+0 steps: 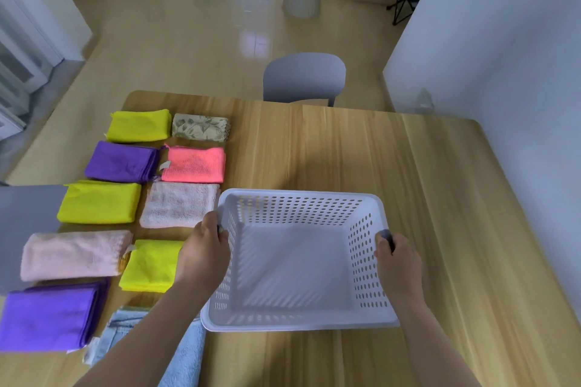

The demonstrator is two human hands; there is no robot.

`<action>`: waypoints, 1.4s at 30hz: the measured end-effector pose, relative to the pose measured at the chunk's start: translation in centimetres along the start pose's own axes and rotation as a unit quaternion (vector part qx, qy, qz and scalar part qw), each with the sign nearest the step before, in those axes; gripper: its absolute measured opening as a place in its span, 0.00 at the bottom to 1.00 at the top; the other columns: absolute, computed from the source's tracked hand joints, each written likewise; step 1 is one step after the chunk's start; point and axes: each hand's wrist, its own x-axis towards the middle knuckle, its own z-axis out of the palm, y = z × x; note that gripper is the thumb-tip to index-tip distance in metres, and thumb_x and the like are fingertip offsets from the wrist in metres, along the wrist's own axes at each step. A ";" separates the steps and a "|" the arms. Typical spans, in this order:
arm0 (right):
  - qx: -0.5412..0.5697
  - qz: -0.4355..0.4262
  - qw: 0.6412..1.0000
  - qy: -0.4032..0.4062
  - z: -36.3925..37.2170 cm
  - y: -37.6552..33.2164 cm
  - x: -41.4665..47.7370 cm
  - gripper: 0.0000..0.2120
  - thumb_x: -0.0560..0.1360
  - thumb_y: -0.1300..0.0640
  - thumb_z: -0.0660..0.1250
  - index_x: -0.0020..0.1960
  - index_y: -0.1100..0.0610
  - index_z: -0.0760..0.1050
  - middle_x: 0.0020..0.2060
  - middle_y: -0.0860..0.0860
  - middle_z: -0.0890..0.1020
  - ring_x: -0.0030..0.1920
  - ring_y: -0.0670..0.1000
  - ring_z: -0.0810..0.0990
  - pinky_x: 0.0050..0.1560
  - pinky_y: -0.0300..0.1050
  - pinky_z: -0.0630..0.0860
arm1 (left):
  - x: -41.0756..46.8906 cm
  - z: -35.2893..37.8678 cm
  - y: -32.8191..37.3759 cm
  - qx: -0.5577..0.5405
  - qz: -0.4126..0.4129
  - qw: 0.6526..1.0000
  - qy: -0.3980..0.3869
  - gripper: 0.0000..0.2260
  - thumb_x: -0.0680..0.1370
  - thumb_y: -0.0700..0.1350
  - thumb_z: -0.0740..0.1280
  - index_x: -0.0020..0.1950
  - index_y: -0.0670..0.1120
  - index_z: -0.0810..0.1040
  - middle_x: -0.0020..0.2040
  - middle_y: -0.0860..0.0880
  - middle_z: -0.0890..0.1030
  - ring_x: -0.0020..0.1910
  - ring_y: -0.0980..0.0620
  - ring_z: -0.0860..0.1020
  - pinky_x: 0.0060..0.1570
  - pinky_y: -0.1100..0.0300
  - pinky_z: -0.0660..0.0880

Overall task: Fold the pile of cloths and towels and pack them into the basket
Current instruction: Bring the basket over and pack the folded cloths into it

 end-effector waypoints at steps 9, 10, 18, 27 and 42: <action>0.000 0.017 1.000 0.004 2.0 -1.7 0.2 0.13 0.81 0.53 0.56 0.42 0.58 0.72 0.36 0.57 0.79 0.31 0.50 0.73 0.30 0.45 0.69 | 2.4 -0.7 -1.5 -0.002 0.005 1.000 -0.016 0.05 0.77 0.37 0.61 0.45 0.43 0.65 0.41 0.40 0.76 0.41 0.35 0.74 0.35 0.53 0.63; 0.001 0.018 1.000 0.004 2.1 -1.9 0.2 0.14 0.81 0.53 0.56 0.41 0.58 0.72 0.36 0.57 0.79 0.31 0.50 0.72 0.30 0.44 0.69 | 2.6 -0.7 -1.7 -0.002 0.003 1.000 -0.018 0.04 0.77 0.38 0.61 0.45 0.43 0.65 0.41 0.40 0.76 0.41 0.35 0.74 0.35 0.53 0.64; -0.011 0.014 1.000 0.010 3.2 -2.7 -0.2 0.14 0.81 0.51 0.55 0.41 0.56 0.71 0.35 0.54 0.78 0.32 0.52 0.75 0.33 0.50 0.74 | 3.4 -1.0 -3.0 0.002 0.005 1.000 -0.019 0.03 0.77 0.38 0.61 0.48 0.41 0.67 0.43 0.39 0.77 0.43 0.35 0.74 0.35 0.53 0.64; -0.070 -0.036 0.996 0.050 3.1 -4.4 -2.1 0.09 0.79 0.53 0.57 0.53 0.57 0.70 0.49 0.52 0.75 0.49 0.53 0.74 0.36 0.42 0.67 | 3.1 -2.6 -4.1 -0.049 -0.012 0.999 -0.011 0.20 0.78 0.46 0.63 0.67 0.41 0.67 0.51 0.43 0.78 0.46 0.41 0.78 0.42 0.51 0.74; -0.024 -0.215 0.976 0.014 11.5 -11.7 -13.5 0.07 0.78 0.59 0.62 0.54 0.54 0.77 0.44 0.44 0.78 0.42 0.40 0.76 0.41 0.28 0.69 | -3.7 -8.0 -14.9 -0.081 -0.041 0.996 -0.002 0.14 0.77 0.45 0.64 0.62 0.42 0.71 0.47 0.46 0.77 0.40 0.47 0.75 0.38 0.55 0.70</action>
